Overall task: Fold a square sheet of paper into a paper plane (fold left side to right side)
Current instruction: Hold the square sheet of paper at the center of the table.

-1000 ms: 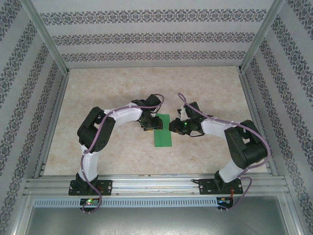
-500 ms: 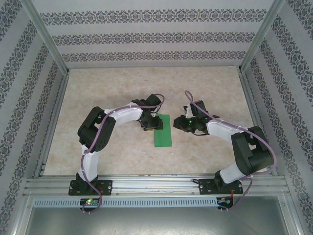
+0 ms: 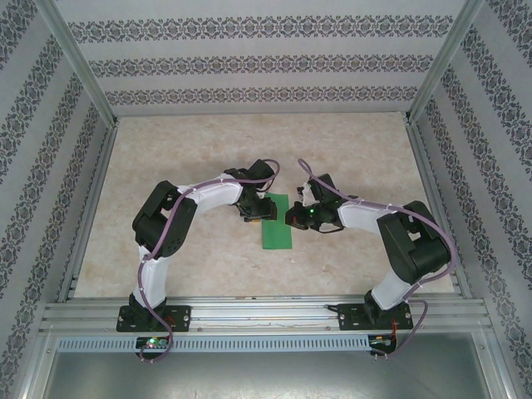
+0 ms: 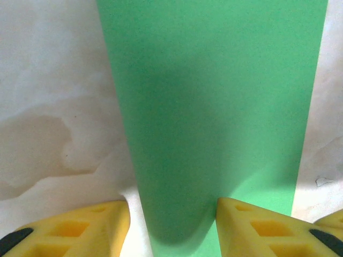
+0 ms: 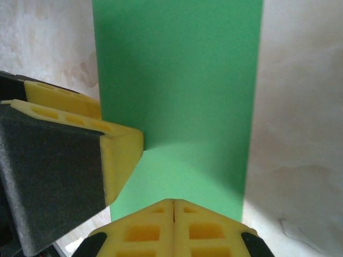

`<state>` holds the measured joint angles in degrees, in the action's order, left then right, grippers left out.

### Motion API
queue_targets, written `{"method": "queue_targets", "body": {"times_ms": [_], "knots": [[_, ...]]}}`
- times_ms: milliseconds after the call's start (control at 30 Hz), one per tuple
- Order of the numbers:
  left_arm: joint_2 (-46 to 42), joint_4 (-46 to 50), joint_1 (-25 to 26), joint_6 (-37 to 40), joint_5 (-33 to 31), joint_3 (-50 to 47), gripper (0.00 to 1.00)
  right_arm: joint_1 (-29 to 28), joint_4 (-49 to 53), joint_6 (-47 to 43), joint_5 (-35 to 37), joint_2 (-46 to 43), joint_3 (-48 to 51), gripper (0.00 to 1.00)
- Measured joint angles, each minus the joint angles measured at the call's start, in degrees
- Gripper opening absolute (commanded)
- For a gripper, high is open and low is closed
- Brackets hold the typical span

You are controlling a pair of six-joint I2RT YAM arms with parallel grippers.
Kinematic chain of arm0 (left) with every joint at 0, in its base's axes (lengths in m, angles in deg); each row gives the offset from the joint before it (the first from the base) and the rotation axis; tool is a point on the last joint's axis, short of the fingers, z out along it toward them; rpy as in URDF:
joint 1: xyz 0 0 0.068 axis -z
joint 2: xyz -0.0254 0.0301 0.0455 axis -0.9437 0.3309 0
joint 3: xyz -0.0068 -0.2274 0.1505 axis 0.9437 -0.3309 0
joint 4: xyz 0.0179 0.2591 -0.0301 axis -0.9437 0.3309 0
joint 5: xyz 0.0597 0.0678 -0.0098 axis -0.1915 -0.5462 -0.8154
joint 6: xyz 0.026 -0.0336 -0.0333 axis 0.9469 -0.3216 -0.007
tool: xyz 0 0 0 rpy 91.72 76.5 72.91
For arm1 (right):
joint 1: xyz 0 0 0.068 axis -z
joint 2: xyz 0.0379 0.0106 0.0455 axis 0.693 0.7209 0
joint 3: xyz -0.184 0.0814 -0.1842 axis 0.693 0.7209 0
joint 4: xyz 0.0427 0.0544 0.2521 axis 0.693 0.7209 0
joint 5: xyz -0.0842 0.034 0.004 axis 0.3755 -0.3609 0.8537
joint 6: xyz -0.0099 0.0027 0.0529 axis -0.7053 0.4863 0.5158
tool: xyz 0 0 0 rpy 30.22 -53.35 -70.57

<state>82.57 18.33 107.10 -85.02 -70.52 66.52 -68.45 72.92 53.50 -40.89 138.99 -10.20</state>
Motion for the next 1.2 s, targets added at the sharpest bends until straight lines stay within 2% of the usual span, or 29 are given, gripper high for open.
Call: {"method": "queue_targets", "body": {"times_ms": [467,833,1000,1100,1200], "knots": [[0.0,0.2,0.0,0.0,0.0,0.2,0.50,-0.3,0.4,0.3,0.3,4.3,-0.5,0.00],[-2.6,-2.6,0.8,0.3,-0.8,-2.3,0.62,-0.3,1.6,0.2,0.5,4.7,-1.2,0.00],[-7.0,-3.3,0.8,0.9,-1.6,-5.7,0.66,-0.3,2.2,0.2,0.5,4.8,-1.5,0.00],[-11.8,-3.5,0.4,1.1,-2.5,-7.6,0.64,-0.3,2.3,0.2,0.5,4.8,-1.6,0.00],[-16.7,-4.4,0.2,1.3,-2.7,-9.4,0.54,-0.3,2.4,0.2,0.5,4.9,-1.6,0.00]]}}
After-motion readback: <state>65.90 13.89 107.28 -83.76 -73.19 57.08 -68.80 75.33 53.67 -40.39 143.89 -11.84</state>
